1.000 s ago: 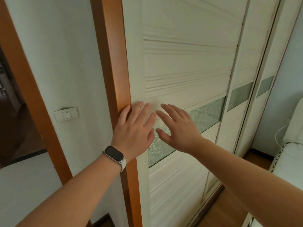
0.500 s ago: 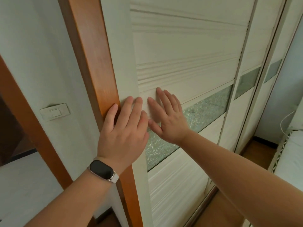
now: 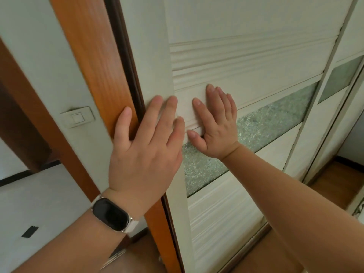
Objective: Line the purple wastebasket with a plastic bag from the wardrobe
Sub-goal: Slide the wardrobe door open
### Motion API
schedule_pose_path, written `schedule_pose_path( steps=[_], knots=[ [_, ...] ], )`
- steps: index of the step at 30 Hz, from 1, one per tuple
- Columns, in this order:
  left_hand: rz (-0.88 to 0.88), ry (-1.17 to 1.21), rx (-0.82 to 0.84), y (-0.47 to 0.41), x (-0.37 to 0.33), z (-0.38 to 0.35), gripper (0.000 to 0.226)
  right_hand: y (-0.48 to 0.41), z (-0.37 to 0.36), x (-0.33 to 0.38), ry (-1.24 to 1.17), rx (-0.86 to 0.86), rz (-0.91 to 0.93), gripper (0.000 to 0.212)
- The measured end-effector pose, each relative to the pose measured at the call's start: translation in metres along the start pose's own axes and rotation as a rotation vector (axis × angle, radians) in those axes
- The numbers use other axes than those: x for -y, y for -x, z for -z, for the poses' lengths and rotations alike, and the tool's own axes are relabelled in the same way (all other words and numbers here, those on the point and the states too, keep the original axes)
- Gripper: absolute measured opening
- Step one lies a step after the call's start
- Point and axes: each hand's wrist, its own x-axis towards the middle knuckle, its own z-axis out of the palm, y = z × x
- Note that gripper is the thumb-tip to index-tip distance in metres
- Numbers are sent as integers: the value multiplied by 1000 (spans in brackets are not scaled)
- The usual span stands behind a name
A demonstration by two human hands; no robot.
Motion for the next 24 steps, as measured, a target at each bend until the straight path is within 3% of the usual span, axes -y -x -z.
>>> schedule_pose_path(
  steps=[4,11,24],
  knots=[
    [-22,-13,89,-7,-9,1,49,4,-2,-15,9,-12,12,63],
    [24,80,34,-38,-46,-16,39,12,-3,-56,-8,-34,24,62],
    [-9,296,-245,-110,-106,-81,31,27,0,-152,3,-9,19,61]
  ],
)
